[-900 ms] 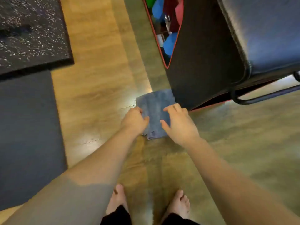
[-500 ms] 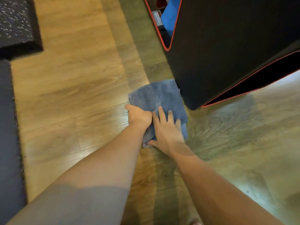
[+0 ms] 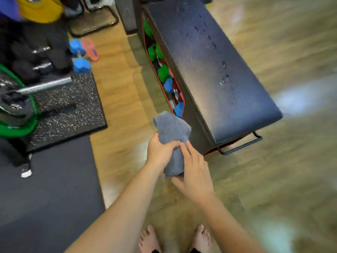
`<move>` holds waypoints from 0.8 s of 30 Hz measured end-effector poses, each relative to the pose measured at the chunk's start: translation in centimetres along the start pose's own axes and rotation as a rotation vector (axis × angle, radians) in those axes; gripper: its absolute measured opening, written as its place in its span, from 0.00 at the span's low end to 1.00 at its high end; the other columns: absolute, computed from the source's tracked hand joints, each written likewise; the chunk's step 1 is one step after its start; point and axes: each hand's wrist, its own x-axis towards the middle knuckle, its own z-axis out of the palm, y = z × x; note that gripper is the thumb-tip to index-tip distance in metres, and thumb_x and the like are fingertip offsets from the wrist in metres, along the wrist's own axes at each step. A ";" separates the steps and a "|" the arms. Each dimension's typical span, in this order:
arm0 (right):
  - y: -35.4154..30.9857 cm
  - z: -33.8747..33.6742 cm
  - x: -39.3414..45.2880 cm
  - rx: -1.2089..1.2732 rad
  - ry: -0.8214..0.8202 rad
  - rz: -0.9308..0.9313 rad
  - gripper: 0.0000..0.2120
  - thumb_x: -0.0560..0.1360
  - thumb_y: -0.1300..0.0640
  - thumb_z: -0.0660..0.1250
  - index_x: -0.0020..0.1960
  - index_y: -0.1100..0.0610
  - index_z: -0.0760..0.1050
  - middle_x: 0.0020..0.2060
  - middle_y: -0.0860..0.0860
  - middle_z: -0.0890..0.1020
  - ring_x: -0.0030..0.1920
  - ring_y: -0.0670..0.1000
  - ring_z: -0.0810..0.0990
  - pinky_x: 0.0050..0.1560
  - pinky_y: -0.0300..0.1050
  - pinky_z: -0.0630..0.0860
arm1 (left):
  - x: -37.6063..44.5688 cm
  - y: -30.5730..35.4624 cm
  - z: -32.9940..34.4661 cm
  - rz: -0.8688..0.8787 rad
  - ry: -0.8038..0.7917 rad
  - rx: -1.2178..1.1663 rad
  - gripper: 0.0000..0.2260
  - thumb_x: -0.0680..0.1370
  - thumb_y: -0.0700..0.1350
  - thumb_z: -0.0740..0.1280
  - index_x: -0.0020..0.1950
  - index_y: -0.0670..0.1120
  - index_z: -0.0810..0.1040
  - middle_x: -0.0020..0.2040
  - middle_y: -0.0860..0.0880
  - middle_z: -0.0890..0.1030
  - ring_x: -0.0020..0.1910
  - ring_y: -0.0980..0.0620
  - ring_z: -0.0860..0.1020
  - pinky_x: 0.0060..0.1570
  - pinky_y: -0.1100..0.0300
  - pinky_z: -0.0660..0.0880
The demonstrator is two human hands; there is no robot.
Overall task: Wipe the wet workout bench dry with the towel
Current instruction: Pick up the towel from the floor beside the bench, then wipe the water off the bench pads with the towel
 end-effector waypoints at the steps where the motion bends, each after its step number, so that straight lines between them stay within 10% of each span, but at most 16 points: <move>1: -1.7 -3.9 0.0 -0.004 0.022 0.008 0.53 0.61 0.41 0.76 0.78 0.54 0.55 0.75 0.54 0.63 0.66 0.60 0.71 0.57 0.57 0.75 | -2.3 3.9 0.0 0.008 -0.027 -0.008 0.12 0.68 0.37 0.74 0.47 0.48 0.78 0.42 0.50 0.84 0.41 0.51 0.83 0.39 0.57 0.77; 10: -6.5 -22.1 1.4 -0.054 0.241 0.078 0.49 0.66 0.51 0.76 0.79 0.52 0.53 0.75 0.56 0.65 0.67 0.63 0.70 0.58 0.61 0.74 | -10.4 22.8 3.1 -0.022 -0.324 0.074 0.13 0.70 0.42 0.73 0.53 0.49 0.77 0.49 0.47 0.83 0.48 0.46 0.82 0.46 0.50 0.78; 24: 6.2 -21.5 11.9 0.232 0.296 0.499 0.28 0.74 0.49 0.65 0.73 0.41 0.63 0.66 0.43 0.75 0.59 0.52 0.75 0.51 0.55 0.77 | 7.5 19.8 14.7 -0.212 -0.276 0.282 0.18 0.80 0.60 0.58 0.53 0.45 0.75 0.44 0.49 0.80 0.34 0.51 0.77 0.36 0.57 0.74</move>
